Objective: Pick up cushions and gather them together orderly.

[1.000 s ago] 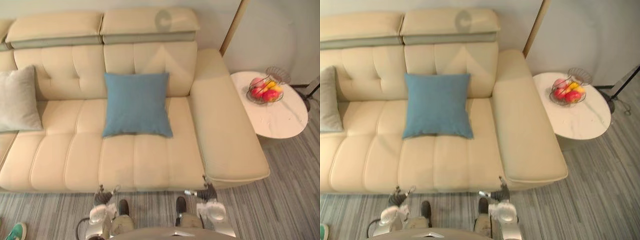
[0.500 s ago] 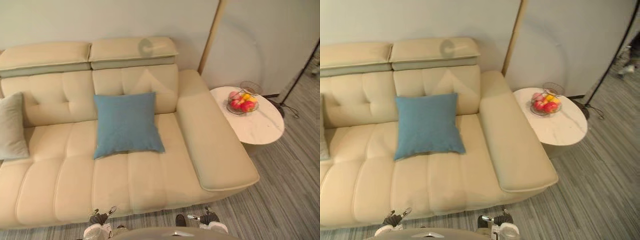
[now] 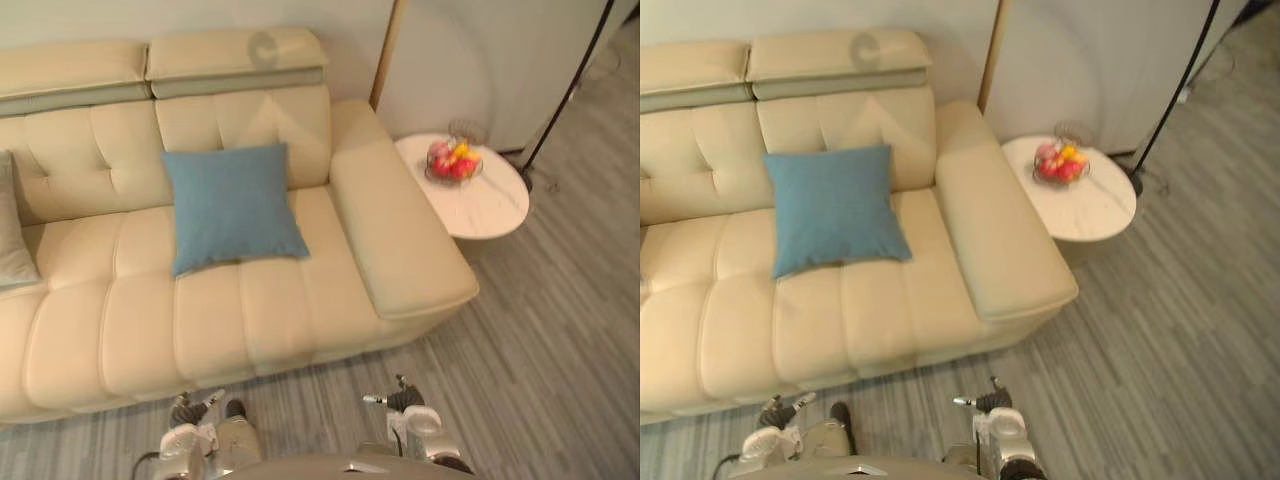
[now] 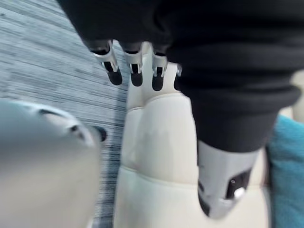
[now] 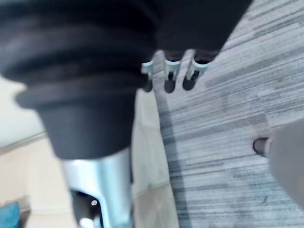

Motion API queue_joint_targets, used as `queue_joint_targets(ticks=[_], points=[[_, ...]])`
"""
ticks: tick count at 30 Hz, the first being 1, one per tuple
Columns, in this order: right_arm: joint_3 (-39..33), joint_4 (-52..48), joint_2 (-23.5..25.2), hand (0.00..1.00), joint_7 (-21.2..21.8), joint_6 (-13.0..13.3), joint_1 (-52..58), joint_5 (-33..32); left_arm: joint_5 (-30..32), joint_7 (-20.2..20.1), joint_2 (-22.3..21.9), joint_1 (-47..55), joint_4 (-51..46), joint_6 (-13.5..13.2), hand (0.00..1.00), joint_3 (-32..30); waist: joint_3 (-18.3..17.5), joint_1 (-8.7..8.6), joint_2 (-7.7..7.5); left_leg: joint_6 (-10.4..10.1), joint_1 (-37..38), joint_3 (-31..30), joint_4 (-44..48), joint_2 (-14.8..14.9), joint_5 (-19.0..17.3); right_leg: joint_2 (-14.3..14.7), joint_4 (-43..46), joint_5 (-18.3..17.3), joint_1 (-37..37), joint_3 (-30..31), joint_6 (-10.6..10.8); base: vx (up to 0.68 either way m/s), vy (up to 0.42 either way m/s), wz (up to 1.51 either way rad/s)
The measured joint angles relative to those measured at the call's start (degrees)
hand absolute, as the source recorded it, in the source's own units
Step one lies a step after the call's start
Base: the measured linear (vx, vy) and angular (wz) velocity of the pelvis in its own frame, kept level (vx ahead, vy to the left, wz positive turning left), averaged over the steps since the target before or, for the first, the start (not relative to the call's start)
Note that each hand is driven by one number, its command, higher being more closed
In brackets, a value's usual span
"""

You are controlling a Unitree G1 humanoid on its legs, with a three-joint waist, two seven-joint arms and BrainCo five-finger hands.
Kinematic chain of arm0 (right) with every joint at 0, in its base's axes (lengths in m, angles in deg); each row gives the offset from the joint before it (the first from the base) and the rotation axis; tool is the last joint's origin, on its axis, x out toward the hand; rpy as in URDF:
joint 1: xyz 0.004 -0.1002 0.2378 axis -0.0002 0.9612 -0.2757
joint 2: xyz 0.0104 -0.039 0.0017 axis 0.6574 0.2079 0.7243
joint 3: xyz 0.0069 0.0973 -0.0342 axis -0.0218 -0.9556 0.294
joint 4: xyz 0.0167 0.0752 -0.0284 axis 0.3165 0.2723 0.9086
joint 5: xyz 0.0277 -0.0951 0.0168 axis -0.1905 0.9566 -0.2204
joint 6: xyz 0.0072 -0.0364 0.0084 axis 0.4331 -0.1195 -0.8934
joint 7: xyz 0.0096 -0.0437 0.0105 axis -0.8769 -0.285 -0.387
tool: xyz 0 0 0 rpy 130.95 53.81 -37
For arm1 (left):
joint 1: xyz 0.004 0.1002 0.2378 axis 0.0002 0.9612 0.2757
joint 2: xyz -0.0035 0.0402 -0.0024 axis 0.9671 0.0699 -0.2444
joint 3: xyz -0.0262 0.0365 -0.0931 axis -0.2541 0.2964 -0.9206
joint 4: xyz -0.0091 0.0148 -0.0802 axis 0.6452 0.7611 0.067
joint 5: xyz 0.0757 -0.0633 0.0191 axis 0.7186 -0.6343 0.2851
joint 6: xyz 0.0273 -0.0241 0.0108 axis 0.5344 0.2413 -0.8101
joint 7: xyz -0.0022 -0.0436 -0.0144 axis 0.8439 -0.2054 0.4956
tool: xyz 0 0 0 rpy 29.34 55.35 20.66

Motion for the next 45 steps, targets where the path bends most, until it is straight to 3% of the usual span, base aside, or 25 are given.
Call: queue_joint_targets(ticks=[3,4,6,7,8,10,11,13,15,20,23,25,26,27,29,31,32,35,36,37,38,40,43,45], points=[[-0.03,0.99,-0.41,0.00,-0.62,-0.48,1.74,-0.02,-0.33,0.52,-0.55,0.67,0.05,0.18,0.00,1.34,0.08,-0.21,0.95,-0.82,3.02,-1.21,-5.61,-0.25,1.91,1.05,-0.43,1.29,-0.14,-0.53,-1.22,-0.28,-0.074,0.00],[-0.30,0.86,-0.43,0.00,-0.67,-0.48,2.27,-0.05,-0.30,0.53,-0.52,0.90,0.02,0.17,0.00,1.63,0.07,-0.61,0.85,-2.07,3.52,-1.20,-5.95,-0.60,0.10,0.78,-0.37,1.49,-0.19,-0.38,-1.75,-0.19,0.025,-0.19],[-0.53,0.82,-0.16,0.00,-0.95,-0.48,3.19,-0.11,-0.29,0.49,-0.15,0.17,-0.24,0.14,0.00,1.52,0.60,-0.69,-0.53,-1.13,2.30,-2.08,0.89,-2.29,-2.85,-1.56,-0.74,2.44,-0.74,0.77,-2.17,-0.17,0.109,-0.34],[-1.23,0.76,-0.24,0.00,-0.98,-0.50,3.85,-0.43,-0.26,0.50,-0.25,0.09,-0.24,0.13,0.00,0.98,0.61,-0.73,-0.67,-0.24,2.46,-2.72,8.14,-3.32,-5.52,-2.59,-0.76,3.11,-0.91,1.99,-1.46,-0.13,0.176,-0.56],[-1.97,0.59,-0.15,0.00,-0.96,-0.48,4.50,-0.55,-0.21,0.48,-0.58,0.79,-0.10,0.17,0.00,0.45,0.62,-1.41,-0.53,0.34,3.03,-3.47,14.25,-4.24,-11.81,-3.06,-0.93,3.79,-1.19,3.39,-0.67,-0.10,0.169,-0.64],[-2.86,0.60,0.31,0.00,-0.91,-0.54,5.18,-0.87,-0.26,0.32,-1.41,0.99,-0.16,0.23,0.00,-1.26,0.34,-1.62,0.32,-0.29,4.37,-3.20,15.21,-4.26,-17.63,-2.13,-0.79,4.39,-2.65,6.44,-0.06,-0.11,0.209,-0.72],[-3.48,0.31,0.69,0.00,-0.91,-0.55,5.36,-1.14,-0.23,0.29,-1.33,0.93,-0.23,0.23,0.00,-1.97,0.36,-1.61,0.09,-0.25,4.59,-2.26,14.96,-4.37,-18.12,-1.99,-1.42,4.73,-2.75,7.21,-0.31,-0.14,0.267,-0.83],[-5.21,0.18,2.75,0.00,-0.68,-0.81,6.19,-1.13,-0.24,0.20,-0.41,1.47,-0.22,0.36,0.00,-3.48,-1.07,-2.11,-2.14,0.40,5.43,-0.17,11.96,-6.65,-18.63,-3.34,-5.70,8.70,-3.35,8.99,-0.80,-0.09,0.243,-0.75],[-6.08,-0.43,3.72,0.00,-0.55,-0.82,6.94,-1.17,-0.19,-0.02,-0.02,1.45,-0.09,0.40,0.00,-3.94,-1.75,-2.50,-3.15,0.53,6.54,0.03,9.37,-8.25,-18.58,-3.14,-9.20,12.66,-2.94,9.28,-1.26,-0.01,0.160,-0.56],[-7.03,-1.36,3.86,0.00,-0.56,-1.09,7.55,-2.54,0.36,-0.77,-0.04,1.13,0.83,0.89,0.00,-3.84,-1.83,-3.56,-2.72,0.72,7.66,2.46,9.22,-7.67,-18.47,-1.73,-11.76,15.22,-2.69,10.58,-0.73,0.07,0.053,-0.49],[-6.65,-1.61,3.69,0.00,-0.53,-0.99,6.84,-2.82,1.45,-0.83,-0.17,0.66,1.62,0.90,0.00,-3.86,-2.02,-3.37,-1.91,1.14,8.70,8.61,9.69,-4.96,-18.40,1.22,-11.25,17.59,-6.21,12.10,-0.99,0.10,0.003,-1.17],[-6.38,-1.79,3.58,0.00,-0.52,-0.44,5.71,-2.83,1.48,-0.86,-0.67,0.63,1.99,0.95,0.00,-3.90,-2.00,-3.23,-0.68,1.92,9.76,15.93,9.13,-1.46,-17.88,3.38,-11.52,21.48,-9.57,0.43,-6.71,0.09,-0.090,-1.86],[-6.39,-1.50,3.49,0.00,-0.55,-0.60,5.44,-2.84,1.47,-0.90,-0.67,0.70,1.88,0.96,0.00,-3.83,-1.83,-3.26,-0.60,1.91,11.13,17.99,8.80,-1.25,-18.02,1.97,-9.25,17.86,-10.43,-7.07,-9.92,0.05,-0.133,-1.60],[-6.45,-1.33,3.40,0.00,-0.55,-0.73,5.54,-2.86,1.47,-0.90,-0.62,0.65,1.75,0.98,0.00,-3.62,-2.23,-3.34,-1.66,1.42,12.92,20.91,9.16,-1.57,-18.70,-0.14,-6.25,12.95,-10.20,-16.05,-11.76,0.05,-0.141,-1.53],[-6.54,-1.38,2.49,0.00,-0.60,-0.75,4.79,-2.93,1.42,-1.06,-0.88,0.57,1.55,1.05,0.00,-2.00,-1.43,-3.40,0.09,0.10,17.44,25.48,9.80,-0.64,-20.23,0.84,-5.36,8.87,-8.53,-22.23,-12.22,0.09,-0.172,-1.65],[-7.82,-1.34,2.10,0.00,-0.63,-0.82,4.89,-2.95,1.41,-1.21,-1.71,0.61,0.97,0.97,0.00,-1.24,-2.35,-3.11,2.22,-0.23,20.62,28.58,6.33,-0.20,-20.30,-1.46,-0.54,4.45,-8.31,-26.71,-10.82,0.12,-0.161,-1.50],[-8.67,-1.35,2.13,0.00,-0.56,-0.89,4.79,-3.18,1.42,-1.19,-1.38,0.06,1.52,1.06,0.00,-0.89,-2.03,-3.49,1.18,-1.76,21.97,30.09,8.25,-0.32,-21.62,-1.79,2.63,3.88,-10.02,-25.30,-10.34,0.13,-0.182,-1.32],[-8.61,-0.95,2.31,0.00,-0.64,-1.05,4.84,-3.39,1.46,-1.45,-0.95,-0.71,2.36,1.17,0.00,0.56,-1.94,-3.71,1.02,-0.61,19.60,25.87,18.75,3.93,-20.90,1.47,1.97,3.45,-10.07,-21.39,-9.74,0.16,-0.224,-1.07],[-8.66,-0.39,2.25,0.00,-0.81,-1.44,4.88,-3.42,1.47,-1.95,-1.44,-0.97,1.85,1.16,0.00,0.36,-1.09,-3.38,1.05,1.54,14.90,18.83,33.51,7.92,-21.30,4.80,0.27,3.77,-8.02,-17.08,-10.24,0.15,-0.179,-1.12],[-8.63,-0.21,2.14,0.00,-0.91,-1.47,4.81,-3.47,1.48,-1.95,-1.42,-1.01,1.79,1.15,0.00,0.33,-0.97,-3.25,1.12,1.21,14.15,17.34,35.49,8.01,-21.74,5.26,-0.02,3.77,-7.57,-16.44,-10.29,0.16,-0.152,-1.33],[-8.65,0.41,1.85,0.00,-1.04,-1.44,4.78,-3.80,1.48,-1.94,-1.35,-1.09,1.69,1.13,0.00,0.35,-0.51,-3.15,1.33,0.17,11.73,12.16,39.80,7.51,-22.88,6.63,-0.95,3.76,-5.96,-14.52,-10.34,0.13,-0.061,-1.05],[-8.76,1.03,1.66,0.00,-1.72,-1.59,4.83,-4.64,1.46,-1.93,-1.41,-0.97,0.83,1.11,0.00,0.42,-0.31,-2.79,1.29,0.17,7.57,5.37,40.90,4.49,-23.98,8.27,-2.24,3.86,-3.89,-10.32,-10.19,0.14,-0.017,-1.16],[-8.72,0.91,1.78,0.00,-2.30,-1.66,4.76,-4.92,1.46,-1.92,-1.92,-0.92,-0.34,0.79,0.00,-0.26,0.09,-1.57,1.02,1.11,2.30,-2.46,34.54,-0.42,-24.57,9.46,-3.58,4.32,-1.51,-2.84,-9.41,0.16,0.061,-1.19],[-8.71,0.91,2.05,0.00,-2.37,-1.67,4.31,-5.00,1.63,-1.89,-2.45,-0.91,-0.33,0.77,0.00,-0.80,0.11,-0.80,1.12,0.41,0.03,-9.16,26.65,-4.08,-24.17,9.69,-3.81,4.30,-0.93,2.00,-8.70,0.19,0.184,-1.31]])
